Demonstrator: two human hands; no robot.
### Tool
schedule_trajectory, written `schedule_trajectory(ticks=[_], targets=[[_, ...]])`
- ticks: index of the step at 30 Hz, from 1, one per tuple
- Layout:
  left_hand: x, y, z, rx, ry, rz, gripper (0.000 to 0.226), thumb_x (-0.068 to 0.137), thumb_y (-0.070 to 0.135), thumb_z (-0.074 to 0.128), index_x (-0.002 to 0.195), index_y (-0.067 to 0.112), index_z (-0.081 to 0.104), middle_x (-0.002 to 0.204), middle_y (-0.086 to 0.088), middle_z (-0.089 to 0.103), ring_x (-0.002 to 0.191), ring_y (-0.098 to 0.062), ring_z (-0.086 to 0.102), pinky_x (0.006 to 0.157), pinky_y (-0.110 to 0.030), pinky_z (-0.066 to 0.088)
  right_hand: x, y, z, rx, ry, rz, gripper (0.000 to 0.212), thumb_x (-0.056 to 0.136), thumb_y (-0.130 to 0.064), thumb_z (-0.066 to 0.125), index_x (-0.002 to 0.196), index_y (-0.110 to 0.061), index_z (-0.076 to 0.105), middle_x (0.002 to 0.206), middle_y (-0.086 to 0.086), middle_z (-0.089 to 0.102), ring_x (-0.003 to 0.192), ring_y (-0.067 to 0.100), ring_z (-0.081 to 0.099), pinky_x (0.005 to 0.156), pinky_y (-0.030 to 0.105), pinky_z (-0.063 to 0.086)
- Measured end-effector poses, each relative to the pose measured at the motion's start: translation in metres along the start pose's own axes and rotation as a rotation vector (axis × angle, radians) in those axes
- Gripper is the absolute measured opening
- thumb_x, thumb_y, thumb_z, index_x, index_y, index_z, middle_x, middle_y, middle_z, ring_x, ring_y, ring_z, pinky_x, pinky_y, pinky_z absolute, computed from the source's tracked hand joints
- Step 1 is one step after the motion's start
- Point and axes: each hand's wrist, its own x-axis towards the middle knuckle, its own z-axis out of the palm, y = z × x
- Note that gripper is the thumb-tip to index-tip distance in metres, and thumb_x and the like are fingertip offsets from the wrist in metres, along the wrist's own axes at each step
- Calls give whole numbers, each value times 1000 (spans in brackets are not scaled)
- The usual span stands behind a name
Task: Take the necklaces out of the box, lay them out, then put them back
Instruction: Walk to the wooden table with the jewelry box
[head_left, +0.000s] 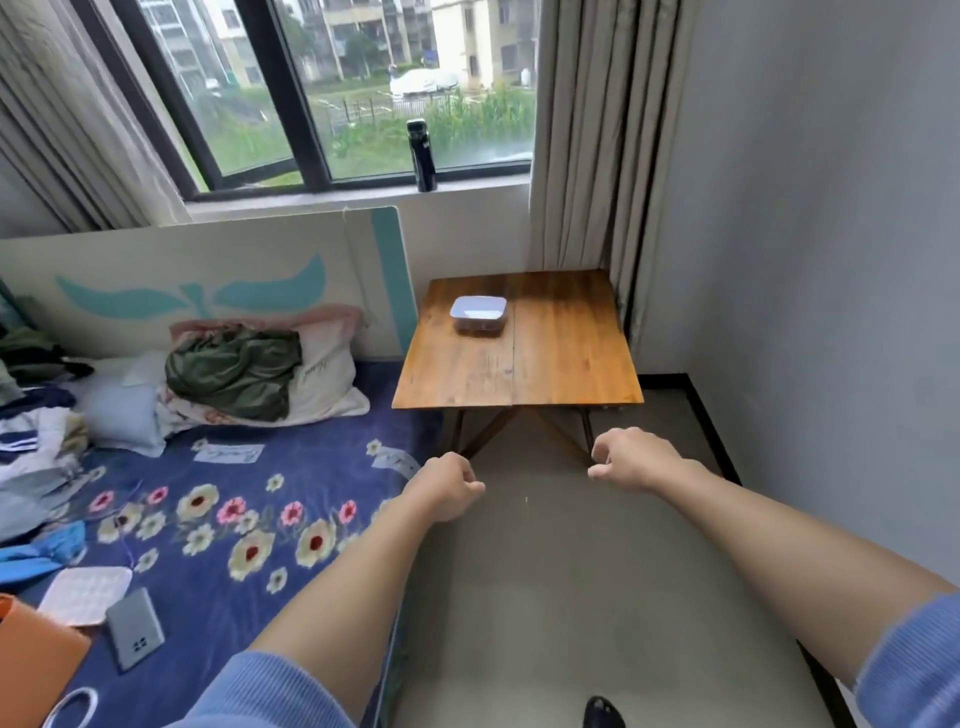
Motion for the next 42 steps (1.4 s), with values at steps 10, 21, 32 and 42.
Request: schedule_trajectory(ticks=[10, 21, 32, 42], targets=[[216, -22, -125, -87, -38, -4, 22, 91, 35, 57, 99, 18, 68, 91, -3, 70, 85, -17, 66, 70, -28, 53, 225, -52, -89, 30, 1, 60, 34, 87, -44, 58, 114, -24, 64, 116, 2, 64, 98, 21, 61, 82, 35, 53], [471, 8, -186, -127, -77, -116, 27, 90, 36, 57, 102, 13, 66, 88, -2, 66, 89, -21, 67, 84, -37, 57, 485, -31, -143, 117, -27, 34, 37, 87, -47, 61, 116, -24, 63, 114, -1, 67, 88, 15, 63, 69, 27, 54], [688, 26, -301, -218, 44, -206, 21, 91, 37, 58, 96, 18, 63, 86, 2, 64, 82, -16, 64, 73, -30, 55, 732, -61, -258, 137, 16, -81, 33, 90, -41, 59, 116, -20, 64, 115, 2, 68, 95, 20, 63, 77, 33, 55], [874, 0, -402, -369, 94, -156, 14, 95, 32, 54, 93, 20, 62, 84, -2, 67, 77, -17, 66, 62, -26, 51, 939, -124, -308, 259, 152, -10, 35, 90, -36, 57, 121, -19, 61, 118, 3, 68, 98, 21, 64, 81, 35, 57]])
